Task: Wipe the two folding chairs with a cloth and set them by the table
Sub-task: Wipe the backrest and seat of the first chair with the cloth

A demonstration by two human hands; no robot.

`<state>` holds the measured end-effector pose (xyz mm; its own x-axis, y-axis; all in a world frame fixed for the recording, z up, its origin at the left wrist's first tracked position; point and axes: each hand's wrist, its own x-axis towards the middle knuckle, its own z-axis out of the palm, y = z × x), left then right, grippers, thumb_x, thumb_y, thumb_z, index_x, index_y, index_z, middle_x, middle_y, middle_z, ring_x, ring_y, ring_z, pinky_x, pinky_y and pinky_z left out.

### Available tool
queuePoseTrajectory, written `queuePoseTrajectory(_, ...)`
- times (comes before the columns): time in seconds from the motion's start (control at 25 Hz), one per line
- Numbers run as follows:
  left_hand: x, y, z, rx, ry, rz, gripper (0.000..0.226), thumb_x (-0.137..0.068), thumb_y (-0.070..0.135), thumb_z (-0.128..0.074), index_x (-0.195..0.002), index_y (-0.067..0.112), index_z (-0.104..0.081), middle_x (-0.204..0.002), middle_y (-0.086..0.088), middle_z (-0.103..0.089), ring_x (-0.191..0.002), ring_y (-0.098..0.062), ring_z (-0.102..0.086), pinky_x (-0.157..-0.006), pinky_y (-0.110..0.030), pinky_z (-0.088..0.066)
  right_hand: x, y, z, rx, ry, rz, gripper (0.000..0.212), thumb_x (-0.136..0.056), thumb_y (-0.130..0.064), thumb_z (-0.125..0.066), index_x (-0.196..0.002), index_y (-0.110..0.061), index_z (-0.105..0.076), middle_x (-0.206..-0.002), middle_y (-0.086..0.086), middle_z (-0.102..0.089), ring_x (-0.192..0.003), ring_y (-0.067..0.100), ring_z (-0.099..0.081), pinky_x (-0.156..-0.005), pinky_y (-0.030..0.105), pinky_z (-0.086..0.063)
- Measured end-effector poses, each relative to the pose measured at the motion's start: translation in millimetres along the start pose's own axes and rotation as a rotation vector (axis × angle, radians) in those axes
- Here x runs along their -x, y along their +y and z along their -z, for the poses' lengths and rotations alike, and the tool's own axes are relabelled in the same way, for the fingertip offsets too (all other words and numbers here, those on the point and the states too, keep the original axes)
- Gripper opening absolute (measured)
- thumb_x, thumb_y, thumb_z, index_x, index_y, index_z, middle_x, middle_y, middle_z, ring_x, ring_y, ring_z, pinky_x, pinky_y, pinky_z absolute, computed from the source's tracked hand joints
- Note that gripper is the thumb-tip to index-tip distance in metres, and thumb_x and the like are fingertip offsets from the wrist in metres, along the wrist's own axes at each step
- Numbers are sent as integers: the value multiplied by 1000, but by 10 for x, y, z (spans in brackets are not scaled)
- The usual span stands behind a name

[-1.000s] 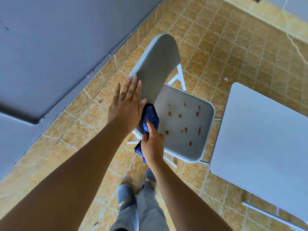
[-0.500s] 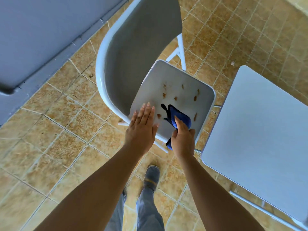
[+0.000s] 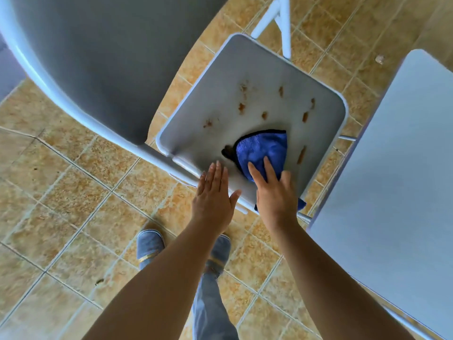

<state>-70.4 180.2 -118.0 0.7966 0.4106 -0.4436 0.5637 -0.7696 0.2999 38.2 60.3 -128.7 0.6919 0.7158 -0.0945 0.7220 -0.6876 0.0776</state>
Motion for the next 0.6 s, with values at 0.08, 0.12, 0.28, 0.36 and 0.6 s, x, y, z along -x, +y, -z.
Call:
queuePoseTrajectory(0.08, -18, 24, -83, -68, -2, 8, 74, -97, 55, -9, -150, 7, 14, -158, -10, 21, -146, -20, 18, -120, -36, 8, -13, 205, -23, 44, 42, -6, 64, -78, -7, -60, -136, -31, -48, -139, 9, -52, -77, 31, -48, -62, 35, -46)
queuePoseTrajectory(0.12, -19, 27, -92, -94, 0, 6, 76, -96, 56, -6, -149, 7, 17, -157, -11, 23, -146, -21, 19, -120, -36, 7, -85, 290, -13, 56, 48, -42, 62, -79, -8, -60, -136, -31, -48, -140, 9, -52, -79, 32, -49, -64, 36, -46)
queuePoseTrajectory(0.28, -56, -8, -78, -133, -75, -6, 78, -94, 59, -3, -146, 7, 24, -154, -10, 31, -144, -20, 26, -120, -36, 8, -607, 185, 83, -70, -7, -284, 63, -82, -9, -62, -140, -25, -44, -145, 16, -44, -99, 43, -50, -77, 46, -48)
queuePoseTrajectory(0.36, -74, -2, -53, -137, -109, 3, 78, -94, 59, -4, -145, 8, 26, -153, -10, 32, -143, -20, 27, -120, -36, 9, -611, 13, 105, -66, 7, -250, 62, -83, -11, -62, -140, -24, -44, -145, 18, -44, -101, 43, -51, -81, 45, -47)
queuePoseTrajectory(0.6, -98, -16, 30, -105, -169, -8, 74, -95, 58, -4, -141, 10, 29, -153, -8, 34, -142, -18, 29, -119, -35, 12, -57, 443, -5, 33, 104, 37, 57, -82, -6, -54, -134, -30, -51, -138, 9, -54, -76, 29, -46, -60, 34, -43)
